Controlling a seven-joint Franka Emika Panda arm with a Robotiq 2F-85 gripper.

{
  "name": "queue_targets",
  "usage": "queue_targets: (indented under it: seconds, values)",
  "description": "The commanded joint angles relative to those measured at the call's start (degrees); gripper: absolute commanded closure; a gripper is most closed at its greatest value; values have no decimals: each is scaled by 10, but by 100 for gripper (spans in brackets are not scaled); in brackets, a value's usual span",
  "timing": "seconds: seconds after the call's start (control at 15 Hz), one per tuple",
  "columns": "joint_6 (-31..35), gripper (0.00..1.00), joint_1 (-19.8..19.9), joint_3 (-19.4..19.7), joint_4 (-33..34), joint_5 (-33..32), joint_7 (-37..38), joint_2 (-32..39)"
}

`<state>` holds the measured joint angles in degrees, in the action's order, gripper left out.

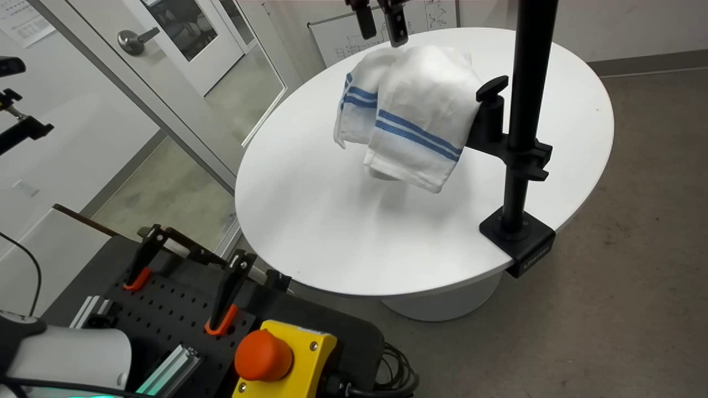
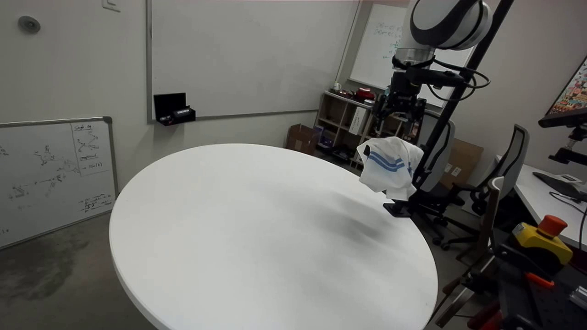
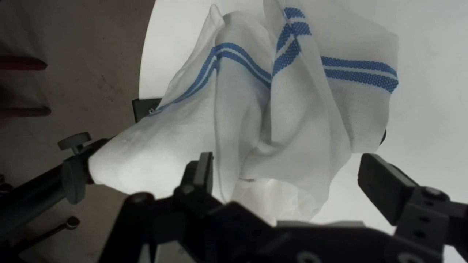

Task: Put the towel on the table

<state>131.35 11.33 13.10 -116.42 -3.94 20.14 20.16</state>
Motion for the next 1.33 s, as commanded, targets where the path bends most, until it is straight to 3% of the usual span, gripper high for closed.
queue_targets:
  seconds: [0.0, 0.53, 0.6, 0.67, 0.8, 1.27]
  values:
    - [18, 0, -19, 14, -8, -20, 27, 8]
    - [25, 2, -35, 27, -13, -42, 60, 29]
    - [24, 25, -37, 28, -13, -42, 63, 31]
    - [24, 27, -37, 29, -13, -43, 66, 32]
    - [22, 40, -38, 31, -12, -41, 69, 32]
    - [19, 94, -38, 29, -8, -30, 85, 29]
